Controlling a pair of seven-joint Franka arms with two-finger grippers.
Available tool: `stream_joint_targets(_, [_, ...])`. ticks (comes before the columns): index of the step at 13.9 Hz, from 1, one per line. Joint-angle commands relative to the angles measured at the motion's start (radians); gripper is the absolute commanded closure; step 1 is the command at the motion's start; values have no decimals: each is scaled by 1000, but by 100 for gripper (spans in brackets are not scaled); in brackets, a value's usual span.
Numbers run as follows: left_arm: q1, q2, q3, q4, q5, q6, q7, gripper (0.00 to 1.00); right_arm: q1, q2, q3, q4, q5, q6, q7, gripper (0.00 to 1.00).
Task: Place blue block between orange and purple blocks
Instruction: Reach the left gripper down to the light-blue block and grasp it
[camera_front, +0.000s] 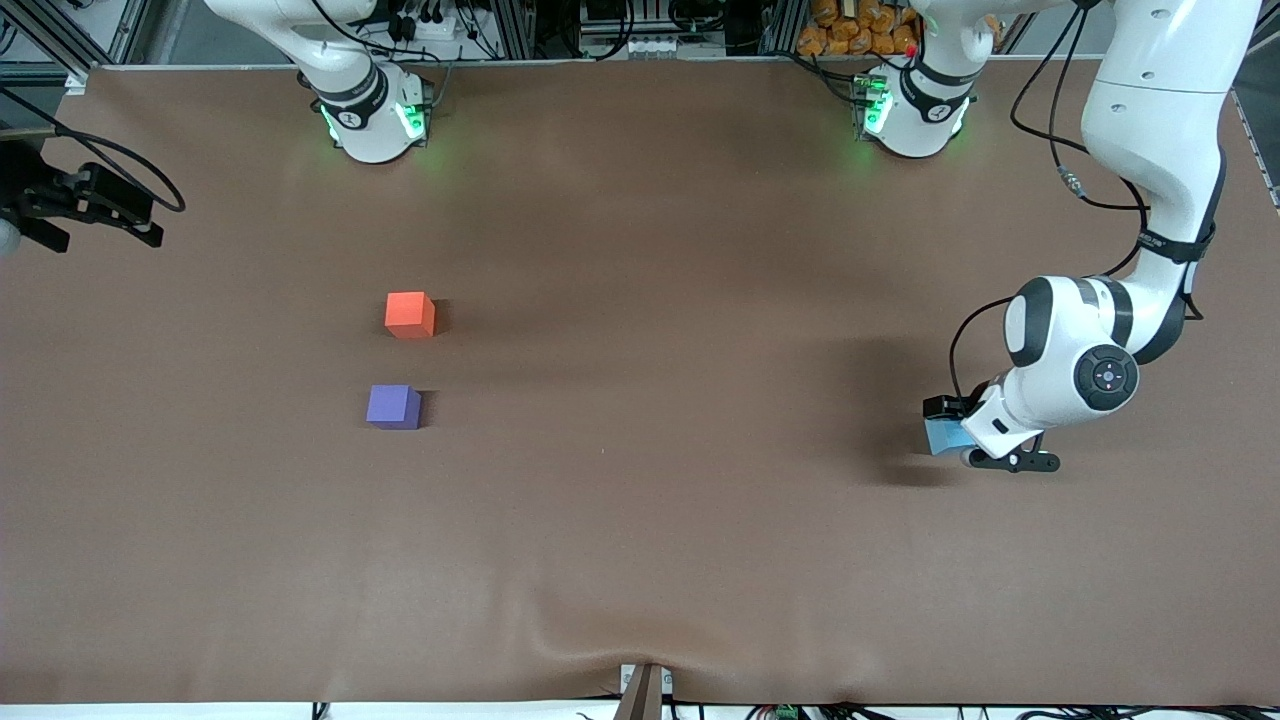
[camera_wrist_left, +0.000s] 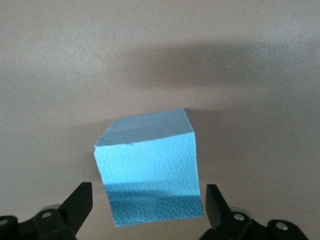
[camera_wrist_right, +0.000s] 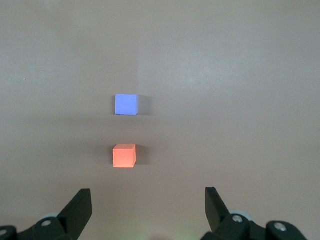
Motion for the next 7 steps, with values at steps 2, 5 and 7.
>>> stream_joint_targets(2, [-6,2,-4,38,13,16,-3,54,1,5,4,6,10,3,-8,0])
stream_joint_targets(5, [-32,-4,-7,65,17,17,5,68,-4,5,4,6,26,3,-8,0])
stream_joint_targets(7, [-87,-36,-50,77,10,17,-23,68,-6,5,4,6,26,1,-8,0])
